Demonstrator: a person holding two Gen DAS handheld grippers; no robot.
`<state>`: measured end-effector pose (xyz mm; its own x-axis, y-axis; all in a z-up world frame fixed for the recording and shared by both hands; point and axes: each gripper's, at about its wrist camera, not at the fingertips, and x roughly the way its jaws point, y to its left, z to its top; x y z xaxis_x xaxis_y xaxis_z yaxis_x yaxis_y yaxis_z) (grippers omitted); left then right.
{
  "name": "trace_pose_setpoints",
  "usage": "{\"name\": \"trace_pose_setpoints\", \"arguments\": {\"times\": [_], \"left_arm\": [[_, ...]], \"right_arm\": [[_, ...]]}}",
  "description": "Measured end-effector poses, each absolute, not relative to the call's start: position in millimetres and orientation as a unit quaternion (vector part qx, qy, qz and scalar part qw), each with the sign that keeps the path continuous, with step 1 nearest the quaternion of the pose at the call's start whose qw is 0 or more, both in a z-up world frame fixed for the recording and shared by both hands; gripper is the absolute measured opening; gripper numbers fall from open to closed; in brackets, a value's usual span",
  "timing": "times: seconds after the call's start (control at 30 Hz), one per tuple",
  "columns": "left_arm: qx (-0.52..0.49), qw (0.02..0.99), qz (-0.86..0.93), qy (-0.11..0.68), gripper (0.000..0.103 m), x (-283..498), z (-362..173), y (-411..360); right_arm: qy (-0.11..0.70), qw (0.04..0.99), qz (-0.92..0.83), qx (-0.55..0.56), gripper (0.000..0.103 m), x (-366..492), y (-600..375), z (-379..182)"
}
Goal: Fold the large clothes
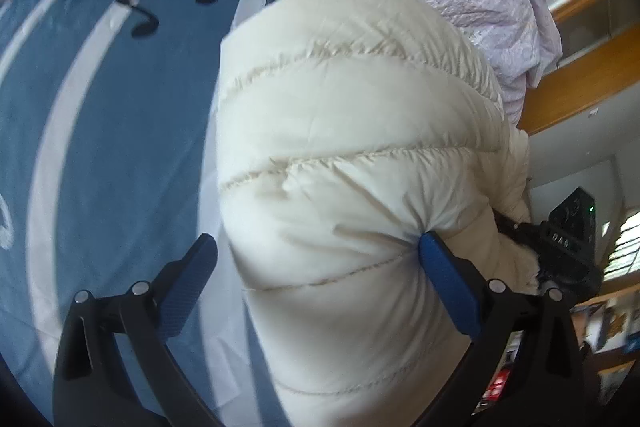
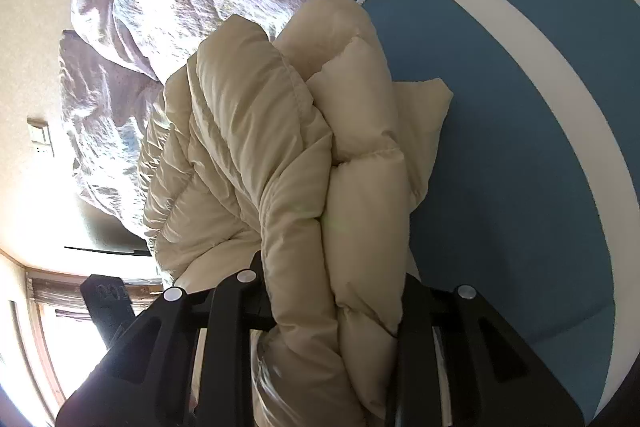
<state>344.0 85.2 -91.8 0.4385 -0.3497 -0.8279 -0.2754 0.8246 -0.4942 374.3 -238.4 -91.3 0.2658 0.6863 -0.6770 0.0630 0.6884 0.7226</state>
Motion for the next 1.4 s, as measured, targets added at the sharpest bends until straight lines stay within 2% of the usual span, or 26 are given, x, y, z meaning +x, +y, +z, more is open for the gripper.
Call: {"name": "trace_pose_setpoints", "arguments": {"times": [0.2,0.3,0.37,0.47,0.57,0.67,0.73,0.8,0.87,0.97,1.03,1.17,1.4], "left_arm": [[-0.349,0.771,-0.032,0.531,0.100,351,-107,81],[-0.349,0.775,-0.029,0.526,0.091,352,-104,75],[-0.346,0.778,-0.032,0.524,0.080,353,-101,73],[-0.349,0.778,-0.039,0.522,0.072,352,-99,74],[-0.355,0.777,-0.041,0.519,0.072,350,-100,74],[-0.368,0.771,-0.039,0.518,0.078,351,-105,75],[-0.377,0.768,-0.038,0.517,0.077,351,-106,76],[-0.376,0.772,-0.040,0.511,0.070,348,-103,76],[-0.374,0.778,-0.048,0.502,0.053,345,-98,78],[-0.371,0.784,-0.062,0.493,0.040,338,-89,84],[-0.354,0.794,-0.063,0.489,0.037,336,-79,87],[-0.330,0.816,-0.060,0.470,0.032,330,-54,103],[-0.311,0.849,-0.031,0.426,0.032,316,-12,161]], "right_arm": [[0.567,0.714,0.221,0.347,0.026,376,-244,-97],[0.568,0.712,0.222,0.348,0.026,377,-245,-98],[0.568,0.711,0.223,0.349,0.026,377,-246,-98],[0.567,0.709,0.224,0.355,0.026,377,-247,-100],[0.567,0.705,0.225,0.362,0.027,376,-250,-104],[0.567,0.701,0.224,0.371,0.027,375,-253,-107],[0.567,0.699,0.222,0.376,0.027,375,-255,-108],[0.566,0.698,0.221,0.379,0.027,374,-257,-108],[0.564,0.697,0.223,0.381,0.027,373,-259,-107],[0.558,0.699,0.229,0.384,0.027,370,-257,-103],[0.552,0.699,0.238,0.387,0.026,369,-251,-97],[0.536,0.698,0.266,0.394,0.025,369,-233,-82],[0.508,0.698,0.322,0.388,0.025,374,-173,-51]]}}
